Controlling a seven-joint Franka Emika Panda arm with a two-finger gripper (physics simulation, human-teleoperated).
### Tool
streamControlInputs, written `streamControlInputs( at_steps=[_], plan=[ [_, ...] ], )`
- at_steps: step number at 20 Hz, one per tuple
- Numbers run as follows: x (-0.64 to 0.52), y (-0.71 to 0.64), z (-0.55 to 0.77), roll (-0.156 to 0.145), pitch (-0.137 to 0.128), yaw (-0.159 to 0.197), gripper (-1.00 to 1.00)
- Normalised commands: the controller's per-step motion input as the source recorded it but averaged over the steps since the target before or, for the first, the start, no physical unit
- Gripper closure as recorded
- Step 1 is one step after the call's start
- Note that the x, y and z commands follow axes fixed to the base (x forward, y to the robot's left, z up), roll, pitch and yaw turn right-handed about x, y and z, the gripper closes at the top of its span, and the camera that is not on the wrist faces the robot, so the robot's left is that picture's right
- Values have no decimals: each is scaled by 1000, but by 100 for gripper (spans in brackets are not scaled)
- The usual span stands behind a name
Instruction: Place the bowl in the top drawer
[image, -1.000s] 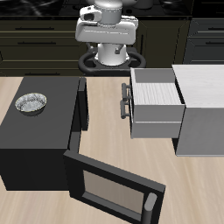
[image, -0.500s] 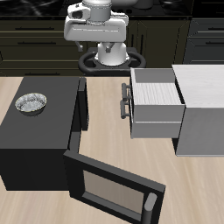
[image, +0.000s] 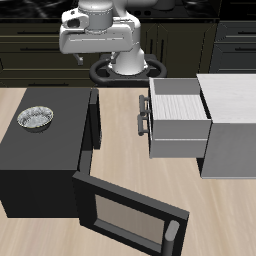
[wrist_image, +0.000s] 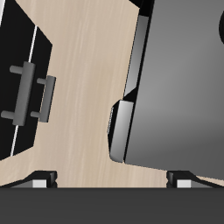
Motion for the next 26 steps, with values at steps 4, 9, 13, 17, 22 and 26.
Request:
streamControlInputs(
  at_steps=[4,9,13,17,22,26],
  plan=[
    [191,-240,17,-6,16,-6,-100],
    [270,-402,84,-39,8,-29,-100],
    [217,-328,60,-14,7,-24,-100],
    [207,-147,53,15,-12,9,-100],
    [215,-159,48,-16,-25,7,-100],
    [265,-283,47,-25,-22,-49,-100]
  ],
)
